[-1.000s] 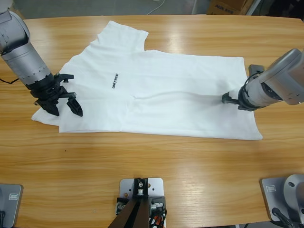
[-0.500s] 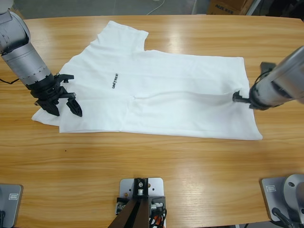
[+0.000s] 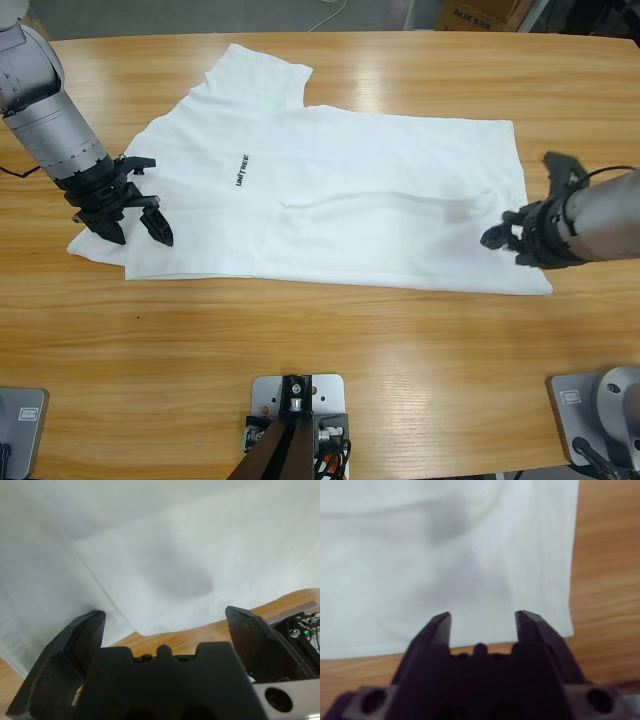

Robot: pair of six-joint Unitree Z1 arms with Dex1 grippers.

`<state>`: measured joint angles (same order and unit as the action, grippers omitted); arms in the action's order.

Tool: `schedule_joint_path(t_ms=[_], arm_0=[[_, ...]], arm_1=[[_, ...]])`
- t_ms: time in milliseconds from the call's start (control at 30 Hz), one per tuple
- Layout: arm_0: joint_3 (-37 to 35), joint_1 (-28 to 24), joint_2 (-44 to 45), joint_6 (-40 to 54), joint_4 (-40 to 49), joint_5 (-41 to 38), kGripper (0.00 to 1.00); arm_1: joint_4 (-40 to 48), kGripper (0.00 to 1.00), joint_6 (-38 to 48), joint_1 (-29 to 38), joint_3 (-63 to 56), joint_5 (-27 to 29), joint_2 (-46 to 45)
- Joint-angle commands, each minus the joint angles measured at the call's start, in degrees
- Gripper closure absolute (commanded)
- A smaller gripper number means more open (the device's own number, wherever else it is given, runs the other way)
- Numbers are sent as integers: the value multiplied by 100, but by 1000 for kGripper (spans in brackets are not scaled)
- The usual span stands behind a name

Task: Fold clothes

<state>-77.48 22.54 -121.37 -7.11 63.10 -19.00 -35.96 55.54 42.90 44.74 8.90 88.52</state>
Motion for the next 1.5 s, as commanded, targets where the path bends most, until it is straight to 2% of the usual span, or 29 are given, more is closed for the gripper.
schedule_joint_path(t_ms=[33, 67, 267, 500, 600, 633, 767, 967, 1167, 1300, 1400, 1500], arm_0=[[216, 75, -319, -96, -121, 117, 55], [216, 75, -324, -105, -122, 135, 55], [237, 84, -317, -106, -128, 281, 55], [268, 84, -317, -113, -131, 283, 55], [279, 84, -308, -115, -131, 283, 55], [286, 84, -315, -115, -135, 283, 55], [279, 84, -308, -142, -149, 283, 55], [348, 84, -273, -142, -166, 283, 55], [326, 82, 123, -222, -152, 274, 48], [381, 75, 604, -447, -122, 256, 0], [534, 108, 722, -551, -135, 304, 0], [583, 247, 1058, -771, -312, 745, 0]], arm_1=[[379, 543, 504, 69, -572, -315, 477], [372, 539, 576, 71, -581, -333, 510], [349, 370, 1019, 73, -637, -277, 812], [68, 359, 1233, 69, -586, -210, 1141], [-428, 195, 1479, 76, -563, -161, 1146], [-538, 188, 1534, 78, -544, -148, 1167], [-1273, 11, 1855, 96, -180, -4, 1466], [-1885, 0, 2158, 222, 152, 131, 1415], [-2389, 11, 1929, 459, 808, 579, 545], [-2228, 0, 1114, 470, 1407, 639, 164], [-2050, 0, 996, 553, 1449, 653, 273], [-1660, 0, 708, 706, 1441, 657, 250]])
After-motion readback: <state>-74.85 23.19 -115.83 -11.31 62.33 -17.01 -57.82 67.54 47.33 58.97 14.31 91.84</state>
